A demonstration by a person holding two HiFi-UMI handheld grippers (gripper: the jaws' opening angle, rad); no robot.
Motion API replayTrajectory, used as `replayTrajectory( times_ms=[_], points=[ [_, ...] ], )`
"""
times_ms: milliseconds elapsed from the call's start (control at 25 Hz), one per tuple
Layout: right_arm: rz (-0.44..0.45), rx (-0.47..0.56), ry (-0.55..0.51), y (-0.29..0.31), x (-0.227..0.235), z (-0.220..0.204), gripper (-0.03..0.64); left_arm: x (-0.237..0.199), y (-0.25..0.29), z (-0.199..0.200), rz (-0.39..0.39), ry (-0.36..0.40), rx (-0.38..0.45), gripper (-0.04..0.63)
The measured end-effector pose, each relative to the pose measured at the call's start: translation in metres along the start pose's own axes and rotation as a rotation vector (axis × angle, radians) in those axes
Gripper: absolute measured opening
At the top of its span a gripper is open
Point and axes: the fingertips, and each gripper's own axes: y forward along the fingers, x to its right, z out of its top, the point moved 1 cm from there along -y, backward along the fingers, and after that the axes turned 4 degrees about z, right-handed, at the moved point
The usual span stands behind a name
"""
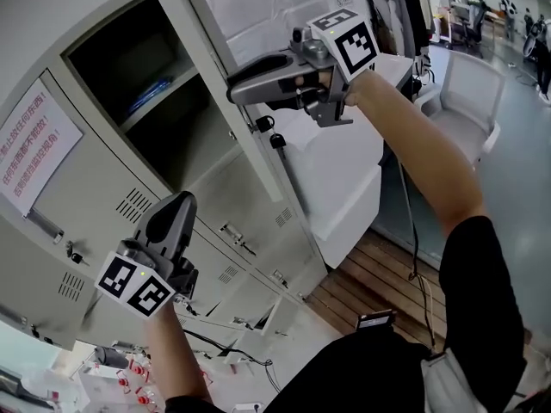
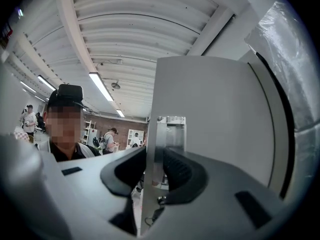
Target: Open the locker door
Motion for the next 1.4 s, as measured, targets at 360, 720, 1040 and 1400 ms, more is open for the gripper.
replayTrajectory(
  times_ms=[360,720,1040,1400],
  points=[
    [0.105,0.038,0.014,-0.008,0.006,-0.005,0.114,-0.004,0.005,-0.003,-0.001,-0.004,-0.031,0.018],
    [0.203,0.043,0.018,-0.026,0.007,-0.009,0.114,-0.012,0.015,-0.002,0.036,0.001,-0.016,0.018],
    [0.311,0.051,0.017,-0.06,0.005,-0.003,0.115,0.005,0.04,0.006,0.082,0.015,-0.018,0.018],
    [0.449,0.087,0.021,-0.097,0.009,0.0,0.115,0.013,0.058,0.01,0.171,0.008,-0.06,0.018]
  ],
)
